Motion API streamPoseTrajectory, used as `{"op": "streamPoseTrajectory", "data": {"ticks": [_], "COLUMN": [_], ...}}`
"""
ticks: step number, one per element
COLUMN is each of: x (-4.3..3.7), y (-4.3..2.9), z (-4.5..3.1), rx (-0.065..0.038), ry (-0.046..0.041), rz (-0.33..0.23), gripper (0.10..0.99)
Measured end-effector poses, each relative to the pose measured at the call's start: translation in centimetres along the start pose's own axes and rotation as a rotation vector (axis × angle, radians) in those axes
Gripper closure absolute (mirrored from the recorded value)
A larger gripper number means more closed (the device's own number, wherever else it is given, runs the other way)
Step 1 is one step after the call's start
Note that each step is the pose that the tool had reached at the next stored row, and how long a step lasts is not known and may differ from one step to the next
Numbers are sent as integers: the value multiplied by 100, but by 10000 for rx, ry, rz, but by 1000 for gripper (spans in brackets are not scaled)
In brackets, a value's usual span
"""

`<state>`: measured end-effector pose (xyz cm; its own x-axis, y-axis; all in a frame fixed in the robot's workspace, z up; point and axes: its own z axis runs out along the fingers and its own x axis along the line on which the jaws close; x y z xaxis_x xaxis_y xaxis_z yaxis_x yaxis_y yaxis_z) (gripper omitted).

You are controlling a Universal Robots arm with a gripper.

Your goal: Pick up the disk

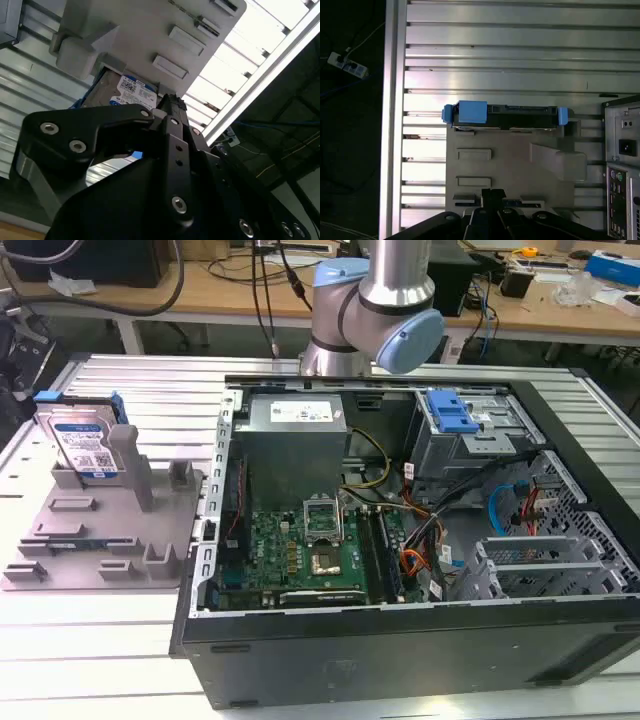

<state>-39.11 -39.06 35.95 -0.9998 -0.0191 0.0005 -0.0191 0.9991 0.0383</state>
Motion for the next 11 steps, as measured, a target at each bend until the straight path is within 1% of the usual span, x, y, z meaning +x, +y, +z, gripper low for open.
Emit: {"op": "streamPoseTrajectory", "data": {"ticks": [11], "x": [0], "y": [0], "z": [0], "rx": [1], "ry": [0], "rz": [0], "gripper": [980]}}
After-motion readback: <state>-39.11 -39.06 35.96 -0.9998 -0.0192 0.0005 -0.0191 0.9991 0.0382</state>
